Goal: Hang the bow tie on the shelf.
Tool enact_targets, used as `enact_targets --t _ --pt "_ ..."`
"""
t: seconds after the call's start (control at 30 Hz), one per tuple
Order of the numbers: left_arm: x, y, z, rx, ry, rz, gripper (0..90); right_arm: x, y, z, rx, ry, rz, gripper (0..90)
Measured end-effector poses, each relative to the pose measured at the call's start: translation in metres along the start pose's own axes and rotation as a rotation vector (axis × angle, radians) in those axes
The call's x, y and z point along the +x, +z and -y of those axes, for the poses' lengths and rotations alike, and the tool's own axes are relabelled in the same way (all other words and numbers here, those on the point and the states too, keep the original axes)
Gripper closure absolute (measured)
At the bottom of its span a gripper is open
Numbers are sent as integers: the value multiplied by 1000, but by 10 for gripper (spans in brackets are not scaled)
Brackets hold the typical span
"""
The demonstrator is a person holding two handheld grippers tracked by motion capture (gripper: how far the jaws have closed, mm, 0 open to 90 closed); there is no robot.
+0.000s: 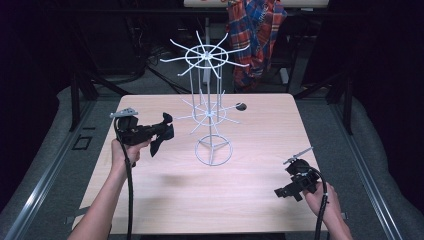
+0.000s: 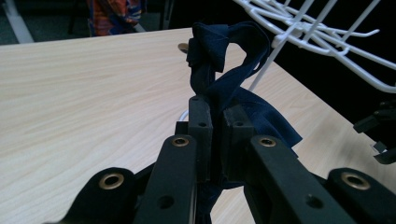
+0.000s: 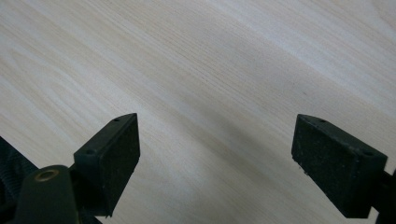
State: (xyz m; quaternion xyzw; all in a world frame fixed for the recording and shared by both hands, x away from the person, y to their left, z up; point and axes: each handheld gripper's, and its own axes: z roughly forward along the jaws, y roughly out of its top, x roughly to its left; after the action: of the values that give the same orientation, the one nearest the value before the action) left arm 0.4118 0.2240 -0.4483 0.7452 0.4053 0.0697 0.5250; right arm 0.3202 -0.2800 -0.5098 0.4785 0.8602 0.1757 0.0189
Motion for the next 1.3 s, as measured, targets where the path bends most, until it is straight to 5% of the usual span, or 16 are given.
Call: enact_targets --t 0.43,1.3 --pt "0 -9 -4 -36 -9 42 849 2 3 -2 7 -2 -7 151" --pt "-17 23 -7 6 34 64 849 3 4 -6 18 -11 0 152"
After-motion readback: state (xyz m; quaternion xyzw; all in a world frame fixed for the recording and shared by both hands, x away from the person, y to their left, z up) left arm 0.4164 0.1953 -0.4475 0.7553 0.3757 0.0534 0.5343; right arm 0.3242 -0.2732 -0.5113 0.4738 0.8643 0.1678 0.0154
